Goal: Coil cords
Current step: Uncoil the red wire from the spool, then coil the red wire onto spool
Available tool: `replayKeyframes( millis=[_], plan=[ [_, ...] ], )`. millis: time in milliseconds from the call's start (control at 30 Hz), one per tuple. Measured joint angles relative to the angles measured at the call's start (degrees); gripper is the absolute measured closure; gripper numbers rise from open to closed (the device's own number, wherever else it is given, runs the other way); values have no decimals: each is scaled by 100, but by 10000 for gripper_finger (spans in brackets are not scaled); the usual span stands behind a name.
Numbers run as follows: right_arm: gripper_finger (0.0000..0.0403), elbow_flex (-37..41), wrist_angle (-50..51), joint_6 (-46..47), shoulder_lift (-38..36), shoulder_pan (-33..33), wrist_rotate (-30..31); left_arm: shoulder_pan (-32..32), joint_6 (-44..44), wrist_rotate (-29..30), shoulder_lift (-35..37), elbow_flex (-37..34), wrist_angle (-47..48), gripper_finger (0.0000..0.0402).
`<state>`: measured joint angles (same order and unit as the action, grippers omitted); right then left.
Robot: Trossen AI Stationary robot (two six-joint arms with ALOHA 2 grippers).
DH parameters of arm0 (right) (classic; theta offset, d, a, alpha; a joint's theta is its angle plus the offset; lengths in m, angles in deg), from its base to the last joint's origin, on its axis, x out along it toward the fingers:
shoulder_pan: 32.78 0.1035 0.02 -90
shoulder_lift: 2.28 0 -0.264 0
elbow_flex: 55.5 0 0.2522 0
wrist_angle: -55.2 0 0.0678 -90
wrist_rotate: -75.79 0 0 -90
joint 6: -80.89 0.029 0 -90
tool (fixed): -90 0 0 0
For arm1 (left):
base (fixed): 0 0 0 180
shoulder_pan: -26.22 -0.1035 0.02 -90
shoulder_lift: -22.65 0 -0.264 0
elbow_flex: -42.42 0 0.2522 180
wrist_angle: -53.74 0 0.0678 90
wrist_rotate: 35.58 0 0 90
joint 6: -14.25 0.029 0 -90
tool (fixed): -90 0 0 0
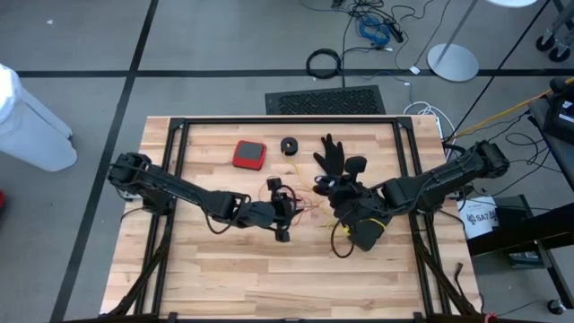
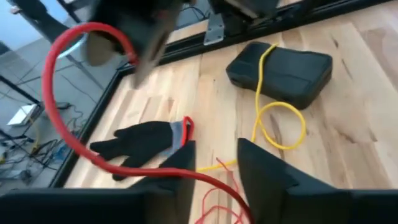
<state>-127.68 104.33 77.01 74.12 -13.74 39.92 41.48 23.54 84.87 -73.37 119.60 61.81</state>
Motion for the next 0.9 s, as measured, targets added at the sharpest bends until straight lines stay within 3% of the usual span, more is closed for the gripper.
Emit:
replayKeyframes(
  millis=[133,300,433,667,900],
  plan=[
    [403,0,11,-92,0,58,-355,41,30,388,100,0,4,235],
    [403,311,-284,-220,0,62,-956,201,177,482,405,0,4,217],
    [403,773,-668,-82,2,58,-951,445,275,737,739,0,25,216],
    [403,1326,-1680,16,2,170,-912,882,500,2550,1003,0,659,216],
    [403,1529,-2843,22,4,337,-119,1045,-130,2443,754,-522,-43,217]
  ],
)
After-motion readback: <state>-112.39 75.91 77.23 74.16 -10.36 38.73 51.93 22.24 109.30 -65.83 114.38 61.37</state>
